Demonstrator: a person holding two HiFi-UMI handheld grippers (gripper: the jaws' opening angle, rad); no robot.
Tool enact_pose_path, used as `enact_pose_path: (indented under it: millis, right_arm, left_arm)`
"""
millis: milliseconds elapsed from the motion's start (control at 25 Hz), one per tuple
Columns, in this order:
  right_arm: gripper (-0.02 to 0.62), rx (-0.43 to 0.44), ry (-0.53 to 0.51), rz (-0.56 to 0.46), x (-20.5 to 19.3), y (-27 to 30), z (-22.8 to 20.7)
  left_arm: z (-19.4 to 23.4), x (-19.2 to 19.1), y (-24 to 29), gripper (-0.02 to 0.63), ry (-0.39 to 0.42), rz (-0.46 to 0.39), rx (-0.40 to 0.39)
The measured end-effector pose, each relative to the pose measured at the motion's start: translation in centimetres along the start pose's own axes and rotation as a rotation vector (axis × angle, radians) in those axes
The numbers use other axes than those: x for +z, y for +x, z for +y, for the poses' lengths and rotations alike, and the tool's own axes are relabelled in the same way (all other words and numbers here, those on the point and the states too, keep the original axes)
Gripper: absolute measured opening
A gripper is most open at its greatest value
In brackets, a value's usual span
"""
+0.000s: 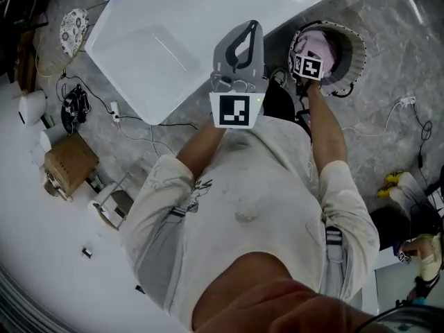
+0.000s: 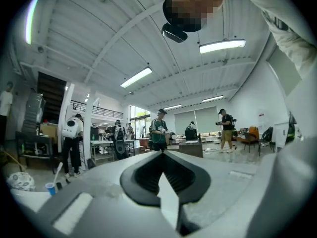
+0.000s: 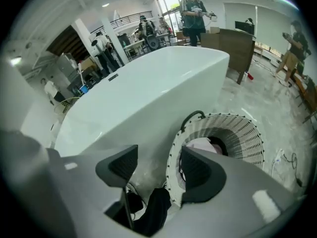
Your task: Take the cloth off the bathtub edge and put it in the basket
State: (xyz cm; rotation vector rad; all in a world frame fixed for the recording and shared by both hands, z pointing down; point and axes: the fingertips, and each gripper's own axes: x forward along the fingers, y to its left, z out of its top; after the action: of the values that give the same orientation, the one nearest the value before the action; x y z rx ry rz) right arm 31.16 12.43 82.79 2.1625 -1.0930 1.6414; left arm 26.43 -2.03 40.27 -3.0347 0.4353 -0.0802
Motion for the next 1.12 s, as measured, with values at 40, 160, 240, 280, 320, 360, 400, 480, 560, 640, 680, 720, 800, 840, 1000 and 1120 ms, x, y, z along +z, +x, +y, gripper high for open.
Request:
enact_pose_path:
  millis: [40, 160, 240, 280, 320, 360, 400, 480, 560, 640, 680, 720, 800, 840, 1000, 1120]
  right_arm:
    - [0.281, 0.009, -0.031, 0.007, 0.4, 0.2, 1.2]
    - [0.279, 0.03, -0.109, 0.024, 1.2, 0.7, 4.8]
    - [0.279, 0.048, -0.17, 0.03, 2.0, 1.1, 7.5]
    - [0.279, 0.061, -0.206, 0.033, 2.4, 1.5, 9.1]
    - [0.279, 0.075, -0.242, 0.037, 2.9, 1.9, 10.8]
    - [0.279, 0.09, -0.277, 0.042, 3.2, 2.2, 12.6]
    - [0.279, 0.103, -0.311, 0.047, 3.4, 2.5, 14.3]
    - [0.279, 0.122, -0.369, 0.059, 3.6, 2.8, 17.5]
    - [0.279, 0.139, -0.419, 0.073, 3.4, 3.0, 20.5]
    - [0.279, 0.161, -0.472, 0.089, 2.8, 3.2, 23.5]
    - [0.279, 0.173, -0.502, 0.096, 2.5, 3.3, 24.9]
    - [0.279, 0.185, -0.532, 0.101, 2.2, 3.4, 26.3]
    - [0.279, 0.205, -0.59, 0.109, 1.8, 3.6, 28.8]
    - [0.279, 0.215, -0.616, 0.111, 1.7, 3.7, 29.9]
    - [0.279, 0.244, -0.677, 0.108, 1.4, 3.9, 33.6]
    - [0.279, 0.263, -0.702, 0.102, 0.9, 3.9, 36.1]
  left_arm:
    - [1.5, 0.2, -0.7, 0.002, -0.007, -0.005, 0.037]
    - [5.6, 0.7, -3.1, 0.002, -0.021, -0.018, 0.132]
    - [8.5, 0.9, -4.9, 0.002, -0.024, -0.022, 0.198]
    - [10.1, 0.9, -5.9, 0.002, -0.026, -0.021, 0.237]
    - [11.7, 0.8, -7.0, 0.002, -0.031, -0.02, 0.279]
    - [13.3, 0.8, -8.2, 0.002, -0.039, -0.019, 0.322]
    - [14.9, 0.8, -9.4, 0.002, -0.047, -0.02, 0.363]
    - [17.7, 1.2, -11.8, 0.002, -0.055, -0.03, 0.435]
    - [20.2, 1.5, -14.0, 0.002, -0.059, -0.037, 0.495]
    - [22.3, 1.6, -16.2, 0.002, -0.064, -0.035, 0.548]
    - [23.3, 1.6, -17.3, 0.002, -0.067, -0.032, 0.574]
    - [24.3, 1.5, -18.3, 0.002, -0.071, -0.031, 0.6]
    - [26.1, 1.5, -20.3, 0.002, -0.082, -0.038, 0.653]
    - [26.9, 1.5, -21.3, 0.002, -0.082, -0.042, 0.678]
    - [29.3, 1.7, -24.8, 0.002, -0.087, -0.055, 0.758]
    - [30.8, 1.6, -27.1, 0.002, -0.088, -0.05, 0.791]
